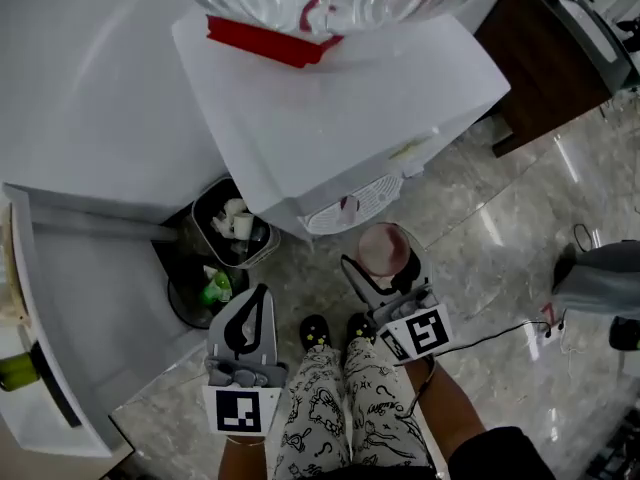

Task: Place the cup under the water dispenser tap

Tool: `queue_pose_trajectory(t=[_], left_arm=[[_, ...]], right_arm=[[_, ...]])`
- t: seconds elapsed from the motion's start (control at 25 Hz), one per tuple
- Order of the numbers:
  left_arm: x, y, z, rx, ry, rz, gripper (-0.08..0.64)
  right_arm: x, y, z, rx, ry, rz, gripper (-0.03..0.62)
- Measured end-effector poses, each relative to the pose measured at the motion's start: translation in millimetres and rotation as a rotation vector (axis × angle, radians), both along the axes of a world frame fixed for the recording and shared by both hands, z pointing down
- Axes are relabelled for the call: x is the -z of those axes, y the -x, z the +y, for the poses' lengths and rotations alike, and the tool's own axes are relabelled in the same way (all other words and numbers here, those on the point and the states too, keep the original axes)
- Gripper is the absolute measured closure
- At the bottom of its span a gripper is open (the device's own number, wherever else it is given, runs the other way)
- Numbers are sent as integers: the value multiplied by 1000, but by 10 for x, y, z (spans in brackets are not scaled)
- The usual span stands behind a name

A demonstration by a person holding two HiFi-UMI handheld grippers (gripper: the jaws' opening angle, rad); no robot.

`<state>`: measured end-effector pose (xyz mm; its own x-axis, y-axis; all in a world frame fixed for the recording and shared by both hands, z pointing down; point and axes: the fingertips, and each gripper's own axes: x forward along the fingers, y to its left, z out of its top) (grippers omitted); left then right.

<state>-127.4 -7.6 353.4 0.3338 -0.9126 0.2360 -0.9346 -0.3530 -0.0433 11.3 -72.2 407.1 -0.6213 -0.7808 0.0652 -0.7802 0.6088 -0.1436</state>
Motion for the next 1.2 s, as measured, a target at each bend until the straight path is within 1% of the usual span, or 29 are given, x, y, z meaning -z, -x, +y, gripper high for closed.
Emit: queue_pose_trajectory(t=[0.04, 0.08, 0.2, 0.28, 0.36, 0.52, 0.64, 0.84, 1.12, 1.2], left_arm=[[-180, 2, -47, 5, 0, -7, 563], [-336, 3, -99, 15, -4, 4, 563], [-705, -41, -192, 30, -10, 66, 563], [-871, -66, -222, 27, -6, 92, 563], [-972, -79, -243, 24, -5, 100, 563], [-1079, -103, -274, 30, 1, 106, 563], [-1133, -136, -304, 29, 11, 108, 563], [-1087, -166, -301, 18, 19, 97, 563], [-1005, -137, -306, 25, 18, 101, 563], [-1008, -143, -303, 21, 23, 102, 563]], right_arm=[[-152, 45, -62, 0, -13, 1, 242], [-282, 90, -129, 0, -27, 1, 242], [-621, 184, -304, 1, -31, -17, 242], [-763, 229, -401, -2, -33, -36, 242], [-844, 266, -484, -6, -51, -40, 242], [-951, 297, -597, -13, -73, -19, 242], [-1000, 310, -655, -27, -81, -20, 242], [-957, 422, -697, -30, -116, 8, 242], [-1075, 442, -700, -35, -89, 15, 241], [-1085, 471, -685, -29, -96, 32, 241]])
